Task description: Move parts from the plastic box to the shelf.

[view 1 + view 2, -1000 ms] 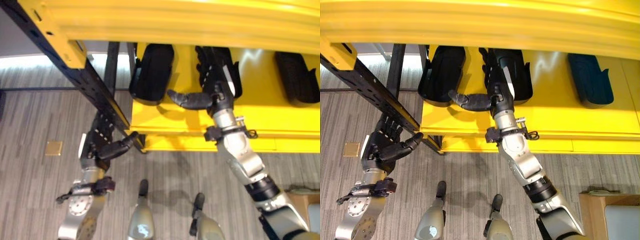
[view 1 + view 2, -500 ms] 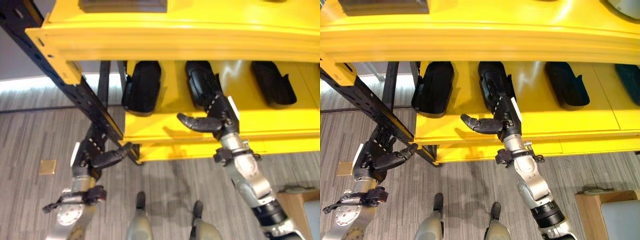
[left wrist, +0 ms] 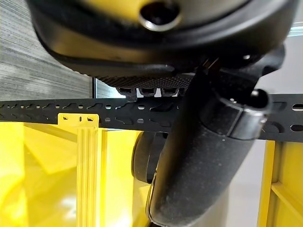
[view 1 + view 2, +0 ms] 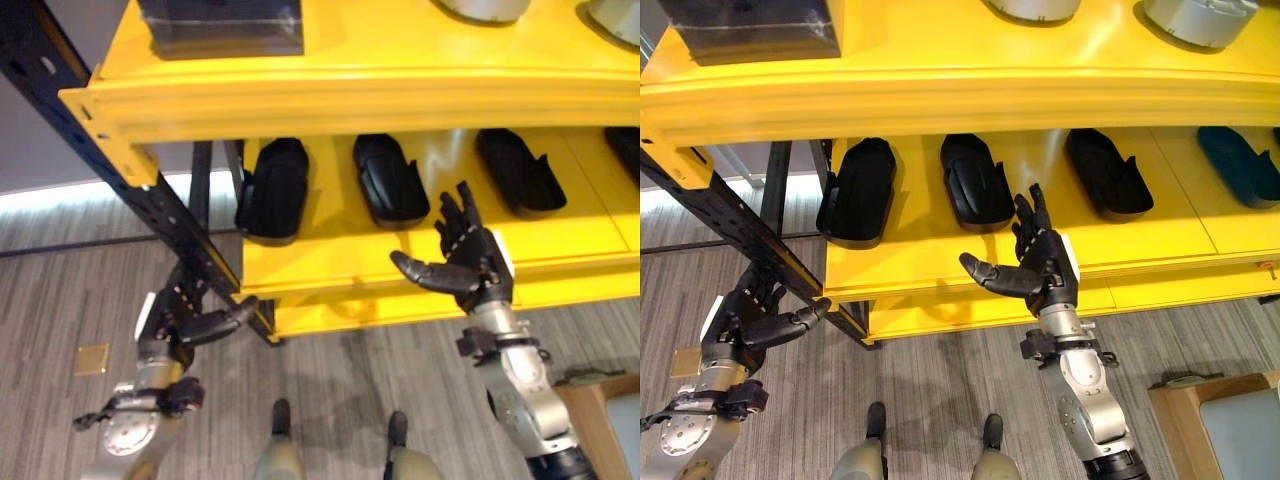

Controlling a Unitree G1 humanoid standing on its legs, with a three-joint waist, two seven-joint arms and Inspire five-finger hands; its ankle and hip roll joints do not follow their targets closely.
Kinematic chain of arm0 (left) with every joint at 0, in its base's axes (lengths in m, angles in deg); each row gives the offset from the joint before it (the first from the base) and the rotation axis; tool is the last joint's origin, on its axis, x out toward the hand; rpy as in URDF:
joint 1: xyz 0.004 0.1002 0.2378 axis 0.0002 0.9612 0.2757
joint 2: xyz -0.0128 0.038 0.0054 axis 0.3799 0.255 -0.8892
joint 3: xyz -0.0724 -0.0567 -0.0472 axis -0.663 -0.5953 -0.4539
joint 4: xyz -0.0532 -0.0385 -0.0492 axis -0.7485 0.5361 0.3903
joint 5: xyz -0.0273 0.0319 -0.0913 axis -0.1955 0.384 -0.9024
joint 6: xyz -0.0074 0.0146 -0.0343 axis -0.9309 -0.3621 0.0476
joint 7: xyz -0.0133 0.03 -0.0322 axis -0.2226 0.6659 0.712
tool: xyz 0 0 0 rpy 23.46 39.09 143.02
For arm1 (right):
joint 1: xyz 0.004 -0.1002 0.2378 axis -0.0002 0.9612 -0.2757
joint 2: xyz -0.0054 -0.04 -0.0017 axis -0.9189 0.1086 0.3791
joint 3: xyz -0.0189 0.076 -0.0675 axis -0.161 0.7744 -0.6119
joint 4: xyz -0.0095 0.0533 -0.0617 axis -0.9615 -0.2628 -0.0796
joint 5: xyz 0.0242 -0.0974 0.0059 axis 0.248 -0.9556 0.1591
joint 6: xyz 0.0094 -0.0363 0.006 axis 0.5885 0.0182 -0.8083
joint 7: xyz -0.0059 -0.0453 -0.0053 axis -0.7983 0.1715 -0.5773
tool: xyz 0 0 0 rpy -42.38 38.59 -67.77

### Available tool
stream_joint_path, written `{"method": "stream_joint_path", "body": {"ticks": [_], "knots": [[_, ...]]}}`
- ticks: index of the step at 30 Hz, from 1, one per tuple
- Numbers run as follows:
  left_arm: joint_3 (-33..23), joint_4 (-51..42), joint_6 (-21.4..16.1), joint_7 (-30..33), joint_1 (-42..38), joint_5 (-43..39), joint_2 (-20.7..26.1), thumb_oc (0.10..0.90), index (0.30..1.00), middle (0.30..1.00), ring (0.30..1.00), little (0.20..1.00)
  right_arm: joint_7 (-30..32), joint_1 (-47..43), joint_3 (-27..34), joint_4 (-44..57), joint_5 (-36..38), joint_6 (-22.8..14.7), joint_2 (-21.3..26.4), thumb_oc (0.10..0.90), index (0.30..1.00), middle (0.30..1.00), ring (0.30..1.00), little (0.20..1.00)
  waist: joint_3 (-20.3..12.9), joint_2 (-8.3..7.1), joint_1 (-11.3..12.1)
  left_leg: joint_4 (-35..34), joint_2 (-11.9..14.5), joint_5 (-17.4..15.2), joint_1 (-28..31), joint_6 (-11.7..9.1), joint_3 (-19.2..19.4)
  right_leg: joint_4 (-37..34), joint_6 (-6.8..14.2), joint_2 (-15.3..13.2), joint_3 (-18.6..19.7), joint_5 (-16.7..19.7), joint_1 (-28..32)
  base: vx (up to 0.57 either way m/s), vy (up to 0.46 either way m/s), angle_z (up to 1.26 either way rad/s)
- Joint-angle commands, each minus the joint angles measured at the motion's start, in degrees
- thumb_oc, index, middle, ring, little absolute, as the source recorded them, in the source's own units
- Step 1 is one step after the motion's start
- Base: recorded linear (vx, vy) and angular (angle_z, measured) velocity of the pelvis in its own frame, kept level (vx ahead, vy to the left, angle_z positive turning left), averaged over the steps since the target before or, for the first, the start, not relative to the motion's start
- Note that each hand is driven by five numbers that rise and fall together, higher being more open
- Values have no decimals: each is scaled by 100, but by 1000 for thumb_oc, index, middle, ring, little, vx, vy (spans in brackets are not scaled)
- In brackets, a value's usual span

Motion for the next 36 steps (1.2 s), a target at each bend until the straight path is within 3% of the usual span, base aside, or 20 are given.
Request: {"method": "stream_joint_path", "body": {"ticks": [1, 6, 14, 19, 26, 28, 36], "knots": [[919, -968, -787, -1261, -816, 213, 148, 900, 1000, 1000, 1000, 1000, -151, -284, 182, 771, 192, -760, 260, 900, 1000, 1000, 1000, 1000, -1028, 180, -569, -46, 127, -367, 494, 168, 393, 130, -39, 216, 310, -245, 139, 6, 6, -5], [717, -817, -801, -1095, -640, 287, 7, 900, 1000, 1000, 1000, 1000, -148, -115, 318, 829, 179, -763, 265, 900, 1000, 1000, 1000, 1000, -1043, 179, -588, -46, 127, -390, 555, 186, 456, 151, -40, 206, 365, -239, 139, 9, 2, -5], [-89, 151, -701, -800, 140, 598, -405, 900, 1000, 1000, 1000, 1000, -185, -79, 497, 799, 209, -727, 311, 900, 1000, 1000, 1000, 1000, -994, 202, -493, -46, 98, -374, 549, 194, 389, 131, -54, 195, 282, -253, 214, 1, 1, -5], [-413, 1008, -531, -832, 564, 1314, -595, 900, 1000, 1000, 1000, 1000, -228, -131, 554, 708, 285, -706, 308, 900, 1000, 1000, 1000, 1000, -965, 202, -401, -46, 88, -353, 527, 199, 305, 115, -63, 197, 181, -271, 268, 2, -1, -4], [-244, 1476, -384, -1129, 634, 1676, -560, 900, 1000, 1000, 1000, 1000, -265, -210, 551, 670, 280, -695, 308, 900, 1000, 1000, 1000, 1000, -946, 210, -368, -46, 82, -337, 500, 206, 264, 138, -64, 197, 131, -279, 266, 0, 0, 0], [-104, 1949, -277, -1300, 670, 2290, -402, 900, 1000, 1000, 1000, 1000, -280, -274, 539, 600, 274, -667, 293, 900, 1000, 1000, 1000, 1000, -942, 226, -375, -46, 82, -335, 484, 204, 264, 130, -58, 193, 133, -267, 253, 0, 0, 0], [79, 2347, -251, -1573, 687, 2968, -232, 900, 1000, 1000, 1000, 1000, -313, -324, 467, 511, 276, -637, 231, 900, 1000, 1000, 1000, 1000, -946, 256, -415, -46, 71, -360, 485, 200, 314, 108, -47, 179, 193, -247, 213, 0, 0, 0]]}}
